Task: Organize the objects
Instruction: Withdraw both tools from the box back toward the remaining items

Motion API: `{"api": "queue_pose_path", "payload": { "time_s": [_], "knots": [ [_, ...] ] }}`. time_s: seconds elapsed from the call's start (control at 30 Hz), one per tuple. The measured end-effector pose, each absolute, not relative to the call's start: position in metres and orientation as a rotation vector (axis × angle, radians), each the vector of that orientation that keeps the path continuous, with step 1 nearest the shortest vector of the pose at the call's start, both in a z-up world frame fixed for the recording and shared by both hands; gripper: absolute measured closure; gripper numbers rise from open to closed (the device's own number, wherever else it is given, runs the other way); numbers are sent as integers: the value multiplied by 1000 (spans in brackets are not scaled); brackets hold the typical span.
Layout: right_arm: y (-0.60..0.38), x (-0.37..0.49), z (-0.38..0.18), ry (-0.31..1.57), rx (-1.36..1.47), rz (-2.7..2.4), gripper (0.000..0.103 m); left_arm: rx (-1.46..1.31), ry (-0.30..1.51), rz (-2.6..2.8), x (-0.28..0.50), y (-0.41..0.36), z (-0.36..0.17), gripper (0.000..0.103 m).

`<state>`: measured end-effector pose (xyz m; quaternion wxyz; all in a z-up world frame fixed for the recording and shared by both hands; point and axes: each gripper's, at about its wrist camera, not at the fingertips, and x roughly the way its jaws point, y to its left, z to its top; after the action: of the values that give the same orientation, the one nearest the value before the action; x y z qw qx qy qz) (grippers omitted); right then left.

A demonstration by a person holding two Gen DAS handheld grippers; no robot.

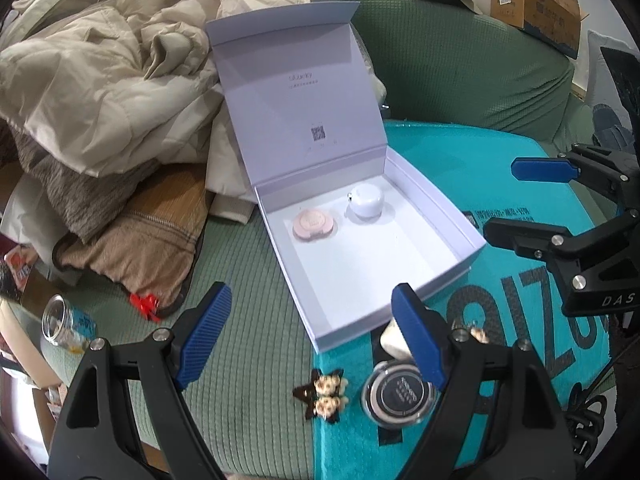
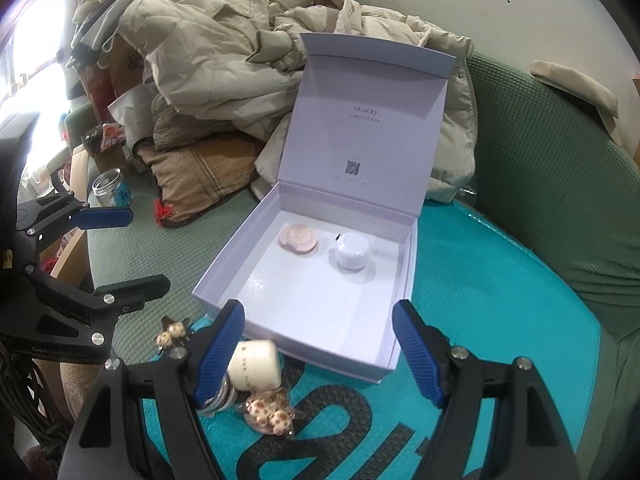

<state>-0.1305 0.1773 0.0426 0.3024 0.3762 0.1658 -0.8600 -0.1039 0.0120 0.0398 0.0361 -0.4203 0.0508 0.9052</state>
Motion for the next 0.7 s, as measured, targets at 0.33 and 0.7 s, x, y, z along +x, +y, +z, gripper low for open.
{"api": "queue_pose_path", "payload": {
  "time_s": [0.33, 0.7],
  "knots": [
    [175, -103, 25, 448, 1028, -2247, 26, -1345, 141, 2771, -71, 11, 19, 22],
    [176, -78, 3, 467, 1061, -2210, 26, -1402, 105, 2752, -40, 7, -4, 22]
  ]
}}
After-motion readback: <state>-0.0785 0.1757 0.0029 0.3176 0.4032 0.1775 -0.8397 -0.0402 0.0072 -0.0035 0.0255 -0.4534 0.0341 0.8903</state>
